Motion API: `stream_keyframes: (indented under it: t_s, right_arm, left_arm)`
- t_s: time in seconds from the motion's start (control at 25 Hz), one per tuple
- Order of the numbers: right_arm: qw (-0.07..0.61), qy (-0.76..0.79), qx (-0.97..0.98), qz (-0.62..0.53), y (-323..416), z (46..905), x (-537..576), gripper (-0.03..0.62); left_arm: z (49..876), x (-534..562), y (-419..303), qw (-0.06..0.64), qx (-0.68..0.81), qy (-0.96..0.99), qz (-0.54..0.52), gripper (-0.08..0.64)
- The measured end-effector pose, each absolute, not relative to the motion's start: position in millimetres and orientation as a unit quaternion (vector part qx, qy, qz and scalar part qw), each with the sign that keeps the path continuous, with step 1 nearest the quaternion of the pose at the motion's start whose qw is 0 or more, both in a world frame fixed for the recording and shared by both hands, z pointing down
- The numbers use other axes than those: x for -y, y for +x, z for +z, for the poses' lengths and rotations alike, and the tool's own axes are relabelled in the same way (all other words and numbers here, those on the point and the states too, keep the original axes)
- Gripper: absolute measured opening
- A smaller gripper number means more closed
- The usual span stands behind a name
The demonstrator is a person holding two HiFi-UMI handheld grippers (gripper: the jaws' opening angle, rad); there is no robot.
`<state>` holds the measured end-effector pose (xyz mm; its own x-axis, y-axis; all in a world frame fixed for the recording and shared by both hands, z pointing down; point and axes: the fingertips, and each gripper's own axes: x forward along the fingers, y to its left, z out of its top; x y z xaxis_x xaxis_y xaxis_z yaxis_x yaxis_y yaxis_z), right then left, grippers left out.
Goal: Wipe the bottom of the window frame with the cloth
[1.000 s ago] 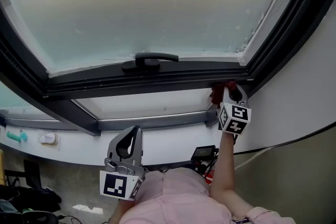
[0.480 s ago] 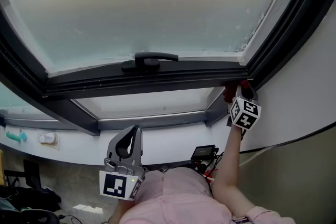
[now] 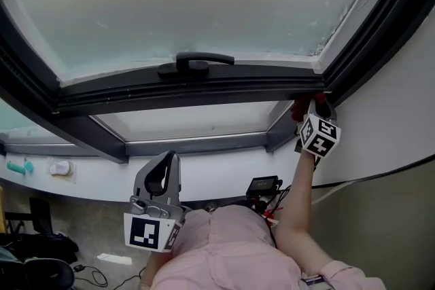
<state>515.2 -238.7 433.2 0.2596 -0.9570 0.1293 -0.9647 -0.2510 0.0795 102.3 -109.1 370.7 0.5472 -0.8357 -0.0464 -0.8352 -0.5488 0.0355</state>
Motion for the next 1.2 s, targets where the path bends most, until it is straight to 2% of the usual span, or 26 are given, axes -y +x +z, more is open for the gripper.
stream_keyframes:
  t_s: [1.2]
  right_arm:
    - [0.085,0.798,0.596,0.022,527.2,434.4,240.0,0.066]
  left_arm:
    - [376.1,108.5,91.0,0.011,0.483,0.875,-0.029,-0.002]
